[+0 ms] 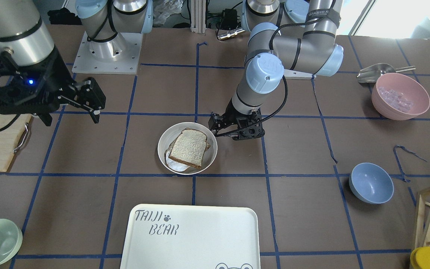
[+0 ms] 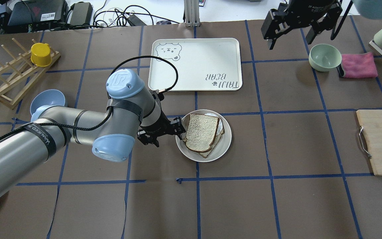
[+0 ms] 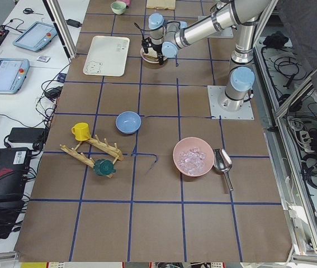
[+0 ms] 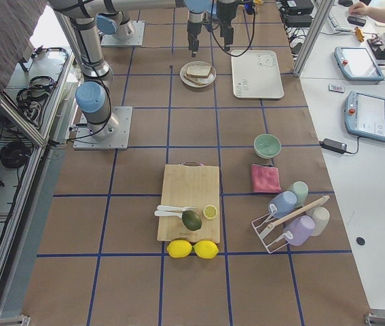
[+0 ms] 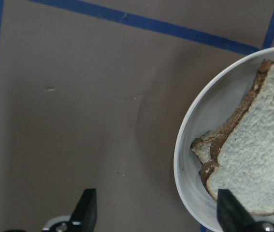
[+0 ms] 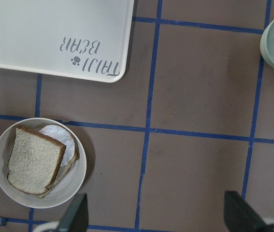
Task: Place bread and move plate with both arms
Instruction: 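Reach the left gripper to the plate rim while the right arm retracts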
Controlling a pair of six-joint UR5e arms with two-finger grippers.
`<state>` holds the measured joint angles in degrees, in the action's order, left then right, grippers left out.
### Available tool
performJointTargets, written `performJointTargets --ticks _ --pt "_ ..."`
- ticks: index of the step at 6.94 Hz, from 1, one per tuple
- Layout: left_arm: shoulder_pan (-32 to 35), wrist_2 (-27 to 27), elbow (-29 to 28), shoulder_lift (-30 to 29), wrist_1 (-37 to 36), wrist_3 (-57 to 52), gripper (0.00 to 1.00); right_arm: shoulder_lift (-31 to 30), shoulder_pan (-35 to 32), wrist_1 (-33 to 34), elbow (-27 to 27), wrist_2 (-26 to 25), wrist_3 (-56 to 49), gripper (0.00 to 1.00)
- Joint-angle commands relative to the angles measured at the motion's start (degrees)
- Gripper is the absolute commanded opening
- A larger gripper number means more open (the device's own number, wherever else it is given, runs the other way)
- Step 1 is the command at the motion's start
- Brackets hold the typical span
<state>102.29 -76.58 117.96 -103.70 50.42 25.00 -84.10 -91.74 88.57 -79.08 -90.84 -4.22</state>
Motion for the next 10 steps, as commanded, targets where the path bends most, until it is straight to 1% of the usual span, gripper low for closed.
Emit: performJointTargets --ticks 1,3,4,5,6,7,8,9,10 --pt "0.3 3.0 0.6 -3.3 -5.4 1.7 0.81 -1.2 -0.9 -1.2 -1.3 0.0 1.5 1.0" --pt "0.3 3.0 0.4 -5.5 -6.5 1.6 0.7 -1.0 -0.7 -1.8 -1.8 -0.2 1.6 1.0" --pt "0.3 3.1 0.2 -6.6 -7.3 0.9 0.63 -1.2 -0.4 -1.8 -1.8 0.0 1.3 1.0" --pt "0.3 3.1 0.0 -7.6 -7.9 0.8 0.51 -1.2 -0.6 -2.0 -1.9 -0.3 1.4 1.0" --pt "0.2 3.1 -0.5 -7.5 -8.0 0.9 0.43 -1.2 -0.3 -1.2 -1.3 0.0 1.5 1.0" --pt "0.2 3.1 -0.7 -7.6 -8.0 1.0 0.37 -1.2 -0.1 -1.8 -1.8 -0.2 1.5 1.0" --pt "0.2 3.2 -0.8 -7.4 -8.0 0.9 0.41 -1.2 -0.4 -1.7 -1.8 0.0 1.5 1.0" --pt "0.1 3.2 -0.8 -7.4 -8.0 0.8 0.38 -1.1 -0.5 -1.8 -1.9 0.0 1.5 1.0" --pt "0.1 3.3 -0.8 -7.2 -8.1 0.8 0.07 -1.0 -0.5 -1.7 -1.9 0.0 1.5 1.0"
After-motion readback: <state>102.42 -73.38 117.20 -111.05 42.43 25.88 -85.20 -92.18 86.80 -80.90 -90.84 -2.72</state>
